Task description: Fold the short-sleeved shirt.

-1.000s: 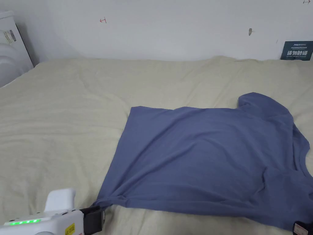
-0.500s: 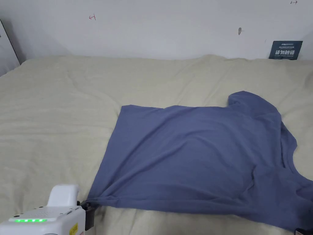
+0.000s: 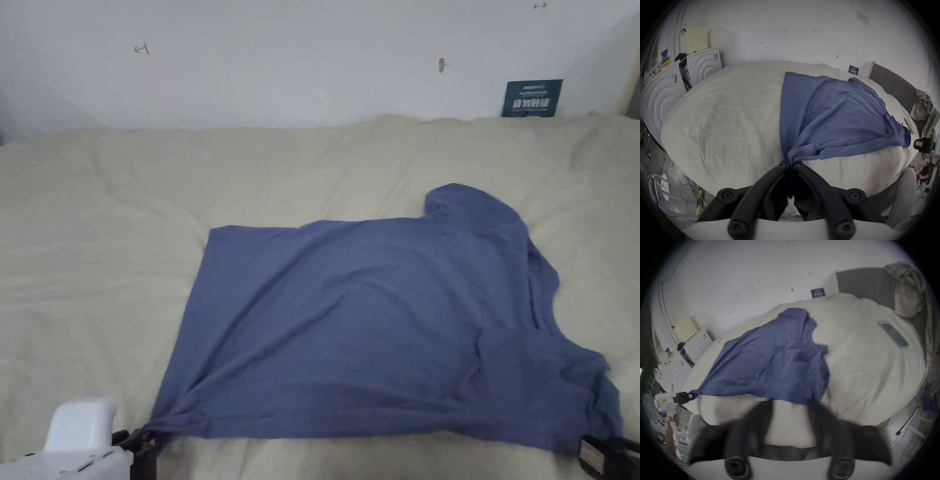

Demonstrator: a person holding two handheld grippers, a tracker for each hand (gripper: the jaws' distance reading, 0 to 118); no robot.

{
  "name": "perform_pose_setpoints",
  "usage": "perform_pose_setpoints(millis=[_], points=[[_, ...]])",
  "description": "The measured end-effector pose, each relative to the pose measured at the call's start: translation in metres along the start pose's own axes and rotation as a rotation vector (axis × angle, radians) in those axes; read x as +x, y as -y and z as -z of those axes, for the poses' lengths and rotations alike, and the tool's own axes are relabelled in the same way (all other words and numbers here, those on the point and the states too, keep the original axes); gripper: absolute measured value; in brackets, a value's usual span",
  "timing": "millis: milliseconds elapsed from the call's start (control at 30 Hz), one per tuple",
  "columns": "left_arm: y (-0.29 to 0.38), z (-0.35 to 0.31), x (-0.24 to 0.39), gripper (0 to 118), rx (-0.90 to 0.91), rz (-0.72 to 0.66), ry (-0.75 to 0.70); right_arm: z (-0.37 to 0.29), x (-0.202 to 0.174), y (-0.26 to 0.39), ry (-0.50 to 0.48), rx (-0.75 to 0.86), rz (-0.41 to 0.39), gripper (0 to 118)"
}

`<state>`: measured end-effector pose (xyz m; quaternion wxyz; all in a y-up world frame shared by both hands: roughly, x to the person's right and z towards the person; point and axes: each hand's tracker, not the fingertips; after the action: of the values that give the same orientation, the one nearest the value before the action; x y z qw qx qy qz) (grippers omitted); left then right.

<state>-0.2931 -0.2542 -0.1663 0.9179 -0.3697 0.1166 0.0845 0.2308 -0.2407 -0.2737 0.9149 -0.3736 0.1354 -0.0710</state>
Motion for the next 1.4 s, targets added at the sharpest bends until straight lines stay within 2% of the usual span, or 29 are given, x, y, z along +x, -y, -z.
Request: perform_pose_setpoints(millis=[100, 167, 333, 400, 467, 533, 567, 600, 633, 667, 700, 733, 767, 867, 1200, 1400], points=[[-0.003, 0.004, -0.001, 4, -0.011, 0.005, -0.013, -0.004, 0.010, -0.004, 0.100, 0.055, -0.052, 105], [-0.004, 0.005, -0.002, 4, -0.023, 0.002, -0.018, 0.005, 0.008, 0.000, 0.148, 0.031, -0.063, 105], [-0.004, 0.006, -0.003, 4, -0.031, 0.011, -0.024, 0.014, 0.009, -0.002, 0.086, -0.018, -0.071, 105], [-0.004, 0.007, -0.003, 4, -0.035, 0.007, -0.029, 0.040, 0.027, -0.011, 0.074, -0.035, -0.071, 105], [-0.004, 0.006, -0.002, 4, -0.040, -0.001, -0.031, 0.054, 0.024, -0.014, 0.094, -0.043, -0.065, 105], [-0.002, 0.006, -0.002, 4, -0.040, -0.009, -0.030, 0.059, 0.013, -0.008, 0.074, -0.060, -0.086, 104], [-0.002, 0.007, -0.002, 4, -0.042, -0.013, -0.029, 0.066, 0.011, -0.008, 0.065, -0.075, -0.093, 101], [-0.001, 0.007, -0.002, 4, -0.046, -0.017, -0.028, 0.070, 0.008, -0.008, 0.069, -0.094, -0.096, 87], [-0.001, 0.007, -0.002, 4, -0.048, -0.018, -0.029, 0.064, -0.004, -0.012, 0.062, -0.097, -0.108, 61], [-0.001, 0.007, -0.002, 4, -0.049, -0.019, -0.031, 0.065, -0.009, -0.012, 0.061, -0.090, -0.136, 20], [-0.001, 0.008, -0.003, 4, -0.048, -0.022, -0.031, 0.067, -0.013, -0.011, 0.084, -0.093, -0.161, 8], [0.000, 0.008, -0.003, 4, -0.047, -0.025, -0.033, 0.070, -0.016, -0.010, 0.115, -0.085, -0.191, 7], [-0.001, 0.008, -0.003, 4, -0.045, -0.026, -0.035, 0.068, -0.016, -0.009, 0.110, -0.088, -0.184, 3], [-0.001, 0.008, -0.003, 4, -0.048, -0.017, -0.042, 0.064, -0.012, -0.014, 0.092, -0.073, -0.126, 1], [-0.011, 0.010, -0.007, 4, -0.053, -0.026, -0.065, 0.048, 0.004, -0.030, 0.033, -0.067, -0.098, 1], [-0.031, 0.015, -0.009, 4, -0.049, -0.044, -0.075, 0.055, 0.005, -0.049, 0.047, -0.057, -0.089, 1]])
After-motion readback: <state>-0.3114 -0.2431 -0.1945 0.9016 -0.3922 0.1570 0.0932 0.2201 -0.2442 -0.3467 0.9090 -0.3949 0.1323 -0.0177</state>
